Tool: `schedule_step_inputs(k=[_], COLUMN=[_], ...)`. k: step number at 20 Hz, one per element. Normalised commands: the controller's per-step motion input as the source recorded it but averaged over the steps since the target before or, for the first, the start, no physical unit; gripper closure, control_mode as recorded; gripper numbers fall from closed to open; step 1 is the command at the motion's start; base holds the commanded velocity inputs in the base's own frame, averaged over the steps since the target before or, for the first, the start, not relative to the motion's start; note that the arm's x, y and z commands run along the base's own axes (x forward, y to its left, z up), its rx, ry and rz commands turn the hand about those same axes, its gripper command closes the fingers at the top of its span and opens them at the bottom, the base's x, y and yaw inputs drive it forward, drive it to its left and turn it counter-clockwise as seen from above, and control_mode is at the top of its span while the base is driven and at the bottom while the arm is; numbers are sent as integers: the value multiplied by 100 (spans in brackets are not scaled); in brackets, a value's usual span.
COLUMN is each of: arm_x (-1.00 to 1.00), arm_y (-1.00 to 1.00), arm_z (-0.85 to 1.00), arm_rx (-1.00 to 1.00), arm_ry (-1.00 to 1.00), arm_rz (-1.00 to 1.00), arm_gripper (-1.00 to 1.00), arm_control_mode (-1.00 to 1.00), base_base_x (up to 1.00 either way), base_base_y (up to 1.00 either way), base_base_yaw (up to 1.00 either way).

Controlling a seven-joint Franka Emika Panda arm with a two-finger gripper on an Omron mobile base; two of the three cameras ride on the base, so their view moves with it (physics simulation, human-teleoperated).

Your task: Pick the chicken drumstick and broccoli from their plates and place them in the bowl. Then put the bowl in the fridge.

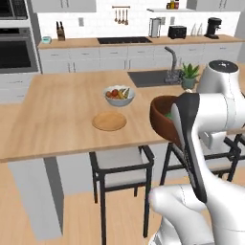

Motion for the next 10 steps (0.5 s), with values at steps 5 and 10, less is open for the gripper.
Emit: schedule_step_inputs(k=[5, 10], arm_x=[0, 0], arm_y=[0, 0], arm_z=[0, 0], arm_rx=[0, 0], arm_ry=[0, 0], arm_rz=[0, 0], arm_gripper=[100, 100], arm_control_mode=[100, 100], base_base_x=[28, 30], base_base_y=[100, 100], base_base_yaw=[0, 0])
